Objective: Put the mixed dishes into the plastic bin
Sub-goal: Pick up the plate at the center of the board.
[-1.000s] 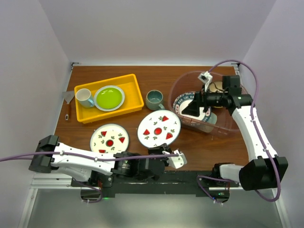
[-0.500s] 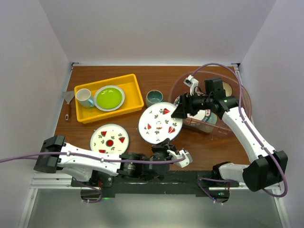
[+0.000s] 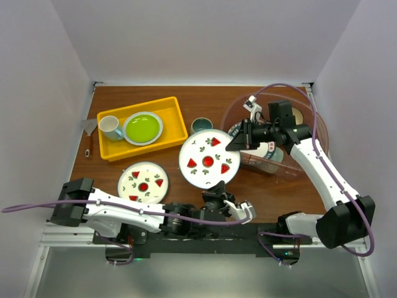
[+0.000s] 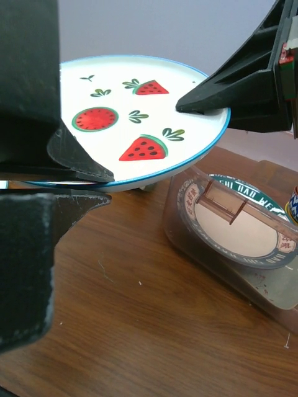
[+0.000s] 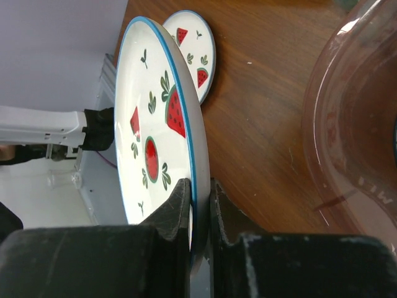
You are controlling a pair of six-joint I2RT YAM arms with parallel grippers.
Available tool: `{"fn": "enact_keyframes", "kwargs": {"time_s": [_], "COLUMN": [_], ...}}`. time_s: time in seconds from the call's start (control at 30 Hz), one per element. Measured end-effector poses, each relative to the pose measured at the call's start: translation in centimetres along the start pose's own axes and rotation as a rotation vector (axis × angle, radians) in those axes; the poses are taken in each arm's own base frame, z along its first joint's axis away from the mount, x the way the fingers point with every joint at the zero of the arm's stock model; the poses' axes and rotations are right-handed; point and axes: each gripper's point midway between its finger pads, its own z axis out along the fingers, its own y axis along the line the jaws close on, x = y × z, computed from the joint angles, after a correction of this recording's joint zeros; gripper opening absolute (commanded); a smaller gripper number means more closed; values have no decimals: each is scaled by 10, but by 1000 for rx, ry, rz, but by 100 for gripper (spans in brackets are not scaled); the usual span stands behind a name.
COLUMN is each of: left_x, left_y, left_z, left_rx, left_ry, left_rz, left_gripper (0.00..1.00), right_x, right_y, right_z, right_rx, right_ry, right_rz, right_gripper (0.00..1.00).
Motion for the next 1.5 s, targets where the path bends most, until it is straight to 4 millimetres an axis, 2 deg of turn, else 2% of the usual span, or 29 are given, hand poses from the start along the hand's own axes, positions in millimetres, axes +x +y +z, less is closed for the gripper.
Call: {"fn": "enact_keyframes", "kwargs": {"time_s": [0.07,0.1,0.13,0.17,0.23,0.27,0.4,0.47,0.57,0.73,0.9,1.1,1.23,1.5], "left_x": [-1,-2,-3,-4,-8,-9,-18,-25,-32,-26,-1,25,41,99], "left_y": [2,2,2,2,4,6,20,28,38,57,71,89,106,143], "left_z": [0,0,1,1,1,0,-9,-15,-22,-29,-32,-39,-44,-44], "left_rx": [-6,-7,-5,0,4,6,21,38,74,118,139,112,73,-73], "left_ry": [-1,-2,-6,-9,-19,-25,-68,-101,-144,-178,-164,-130,-111,-9], "left_rz": [-6,-11,-16,-25,-67,-81,-187,-252,-345,-472,-549,-604,-644,-746], "left_gripper": [19,37,45,59,70,78,96,100,100,100,100,100,100,100], "right_x": [-2,-3,-4,-5,-9,-12,-31,-40,-49,-62,-75,-85,-89,-95], "right_y": [-1,-1,-2,-1,-2,-7,-26,-34,-43,-60,-85,-95,-99,-108], "right_z": [-2,-3,-5,-7,-11,-14,-28,-34,-43,-62,-87,-108,-115,-122], "right_rx": [-3,-3,-11,-27,-42,-39,-4,9,10,17,54,68,68,82], "right_ry": [-6,-9,-13,-15,-29,-44,-121,-162,-204,-281,-375,-440,-463,-491], "right_rz": [11,15,23,23,-7,-20,-41,-53,-55,-42,-14,-22,-32,-36], "right_gripper": [0,0,0,0,0,0,0,0,0,0,0,0,0,0]}}
